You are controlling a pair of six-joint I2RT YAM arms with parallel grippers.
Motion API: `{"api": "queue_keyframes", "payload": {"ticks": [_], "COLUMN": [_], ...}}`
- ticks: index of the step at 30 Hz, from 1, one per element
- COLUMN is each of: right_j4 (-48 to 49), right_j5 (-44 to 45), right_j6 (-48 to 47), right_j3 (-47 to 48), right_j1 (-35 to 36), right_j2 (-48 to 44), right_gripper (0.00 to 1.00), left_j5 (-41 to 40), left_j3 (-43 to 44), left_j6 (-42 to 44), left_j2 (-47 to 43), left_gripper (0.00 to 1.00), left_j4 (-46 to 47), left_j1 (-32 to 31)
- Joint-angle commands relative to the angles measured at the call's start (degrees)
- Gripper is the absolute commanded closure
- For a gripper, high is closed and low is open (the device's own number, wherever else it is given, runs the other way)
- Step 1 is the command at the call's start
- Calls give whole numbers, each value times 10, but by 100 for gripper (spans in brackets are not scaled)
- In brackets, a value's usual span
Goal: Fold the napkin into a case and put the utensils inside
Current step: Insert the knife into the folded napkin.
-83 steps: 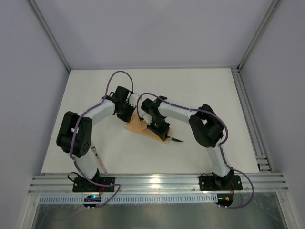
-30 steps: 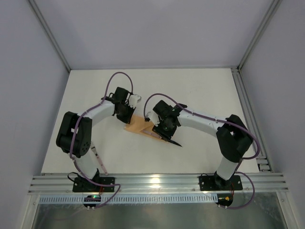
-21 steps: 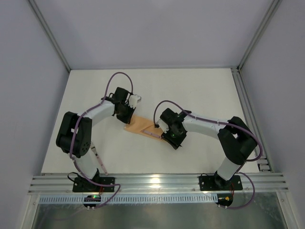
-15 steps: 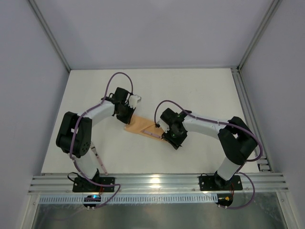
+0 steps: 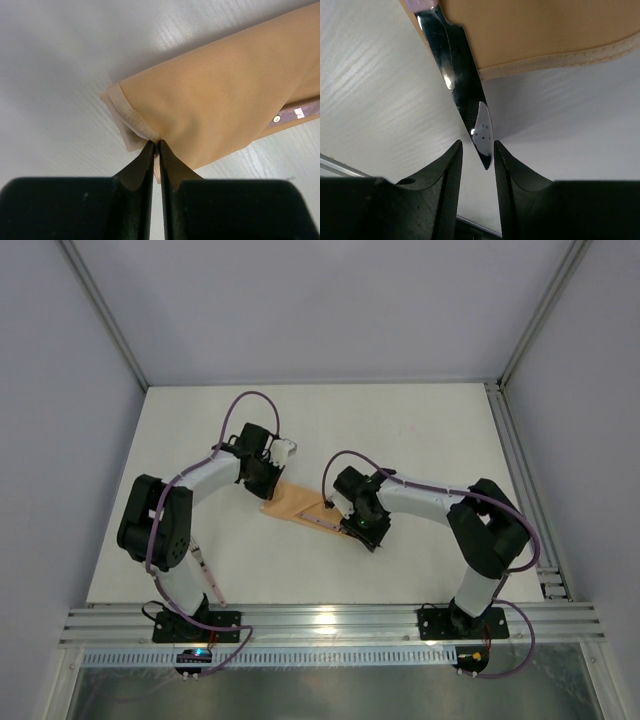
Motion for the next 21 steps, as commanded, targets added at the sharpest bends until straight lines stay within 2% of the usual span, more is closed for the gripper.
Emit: {"api": "queue_keyframes", "payload": {"ticks": [1, 6, 14, 21], "right_j4": [-3, -15, -21, -31], "right_j5": [6, 21, 10, 12], "right_j6": [-10, -11, -26, -61], "right_j3": [42, 63, 75, 92], "right_j1": [-1, -1, 2, 11], "right_j2": [11, 22, 23, 23], "right_gripper": [66, 71, 86, 86], "left_j5": [15, 16, 17, 22], "left_j3": [1, 0, 3, 6], "left_j6": [4, 3, 4, 4], "left_j2": [-30, -32, -34, -34], "left_gripper": [91, 91, 91, 91], "left_j4": [0, 0, -1, -1], "left_j1": [-1, -1, -1, -1]}}
